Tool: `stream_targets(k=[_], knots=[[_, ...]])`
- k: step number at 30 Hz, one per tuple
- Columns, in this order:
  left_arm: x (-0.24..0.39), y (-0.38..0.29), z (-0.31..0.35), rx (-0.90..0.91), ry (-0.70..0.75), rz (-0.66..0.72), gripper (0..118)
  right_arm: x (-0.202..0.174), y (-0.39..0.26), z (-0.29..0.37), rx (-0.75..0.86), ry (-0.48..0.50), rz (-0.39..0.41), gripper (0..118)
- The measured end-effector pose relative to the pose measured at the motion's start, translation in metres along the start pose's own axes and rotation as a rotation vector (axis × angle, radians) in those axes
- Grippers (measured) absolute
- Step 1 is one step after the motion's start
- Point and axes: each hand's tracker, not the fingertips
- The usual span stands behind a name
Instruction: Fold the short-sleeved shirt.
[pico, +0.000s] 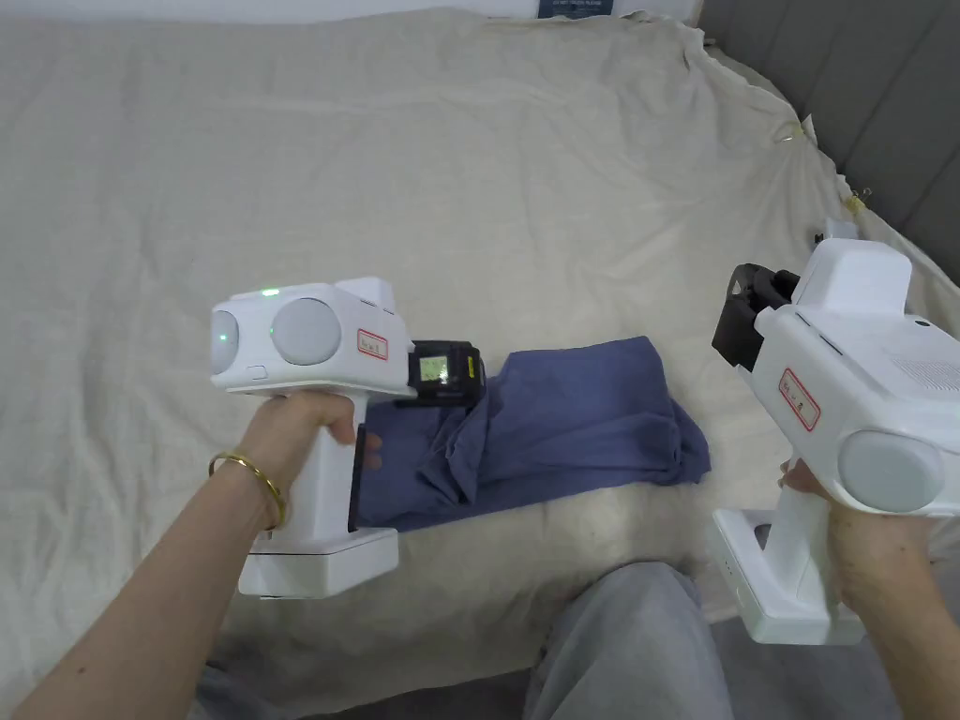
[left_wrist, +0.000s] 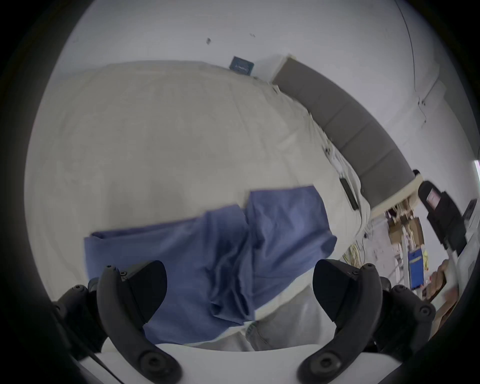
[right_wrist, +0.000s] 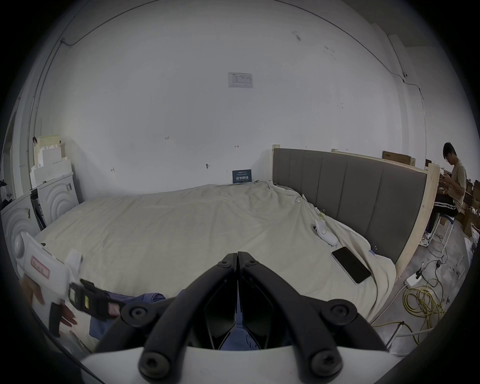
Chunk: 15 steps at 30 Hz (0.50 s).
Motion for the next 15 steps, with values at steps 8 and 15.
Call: stream_targets(k=[8, 15], knots=[[-0.001, -0.032, 0.003, 0.158, 0.224, -0.088, 0, -0.008, -0.001, -0.001, -0.003, 0.021, -0.005, 0], [0.029, -0.073, -0.033, 0.109, 0.186, -0.141, 0, -0.002, -0.007, 0.001, -0.017, 0.01, -0.005, 0]])
